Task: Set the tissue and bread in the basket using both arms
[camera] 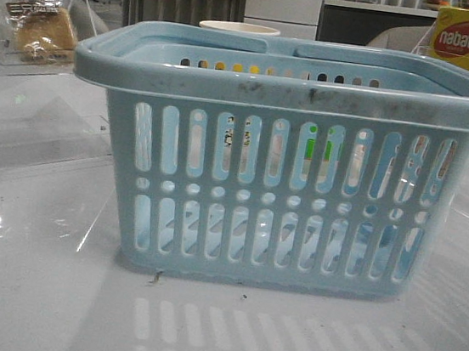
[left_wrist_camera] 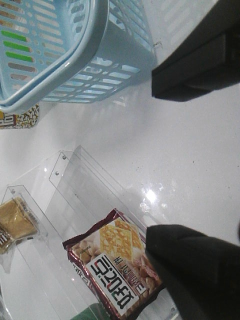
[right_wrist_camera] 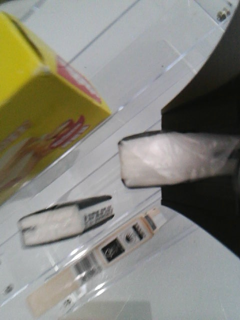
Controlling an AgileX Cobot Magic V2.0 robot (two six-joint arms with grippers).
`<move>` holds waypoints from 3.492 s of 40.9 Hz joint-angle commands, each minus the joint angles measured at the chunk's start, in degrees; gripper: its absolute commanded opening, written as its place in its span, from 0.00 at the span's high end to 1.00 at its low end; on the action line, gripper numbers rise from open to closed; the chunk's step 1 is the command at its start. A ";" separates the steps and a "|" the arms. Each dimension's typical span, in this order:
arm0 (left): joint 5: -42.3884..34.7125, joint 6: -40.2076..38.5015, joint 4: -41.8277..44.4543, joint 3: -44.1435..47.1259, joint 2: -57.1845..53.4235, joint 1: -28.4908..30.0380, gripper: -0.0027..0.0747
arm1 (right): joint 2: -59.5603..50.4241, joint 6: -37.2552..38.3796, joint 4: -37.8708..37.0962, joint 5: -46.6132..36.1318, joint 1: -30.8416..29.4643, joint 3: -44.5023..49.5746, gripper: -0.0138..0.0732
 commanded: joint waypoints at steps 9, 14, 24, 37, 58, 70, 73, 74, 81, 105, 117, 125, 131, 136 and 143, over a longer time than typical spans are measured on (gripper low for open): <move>-4.16 0.18 -0.57 -2.03 0.52 -0.46 0.24 | -17.13 -0.48 1.42 1.53 12.72 -2.16 0.63; -4.16 0.18 -0.57 -2.03 0.52 -0.46 0.24 | -19.29 -0.48 2.11 2.96 20.01 -2.16 0.63; -4.16 0.18 -0.57 -2.03 0.52 -0.46 0.24 | -16.04 -0.48 2.67 6.90 31.77 -1.45 0.63; -4.27 0.18 -0.57 -2.03 0.52 -0.46 0.24 | -5.10 -0.48 7.67 11.72 34.20 -1.39 0.57; -4.38 0.18 -0.57 -2.03 0.52 -0.46 0.24 | -6.67 -1.33 7.16 12.05 34.70 -1.35 0.21; -7.85 0.18 -0.47 -2.03 0.52 -0.46 0.24 | -20.42 -3.97 6.54 7.25 36.29 5.65 0.22; -9.16 0.06 -0.47 -2.03 0.89 -0.46 0.24 | -25.05 -3.97 5.39 5.56 36.29 10.16 0.22; -9.40 -0.08 -0.47 -2.18 1.49 -0.46 0.24 | -26.64 -3.97 4.88 5.08 36.29 11.82 0.22; -12.23 -2.86 -0.34 -3.54 9.25 -0.21 0.23 | -35.86 -3.92 2.45 4.34 36.29 20.88 0.22; -14.09 -3.19 -2.01 -29.92 48.84 10.58 0.16 | -39.88 -3.86 2.11 9.76 36.22 24.49 0.22; -16.25 -3.19 -2.01 -42.30 64.35 12.01 0.16 | -39.88 -3.86 2.11 9.76 36.22 24.49 0.22; -16.96 -3.19 -2.01 -48.35 71.50 12.73 0.16 | -39.88 -3.86 2.11 9.76 36.22 24.49 0.22; -20.70 -3.19 -2.01 -50.37 74.72 12.73 0.16 | -39.88 -3.86 2.11 9.76 36.22 24.49 0.22; -25.28 -3.19 -2.01 -50.37 76.18 12.73 0.16 | -39.88 -3.86 2.11 9.76 36.22 24.49 0.22; -30.96 -3.19 -2.01 -50.37 78.02 12.73 0.16 | -39.88 -3.86 2.11 9.90 36.22 24.49 0.22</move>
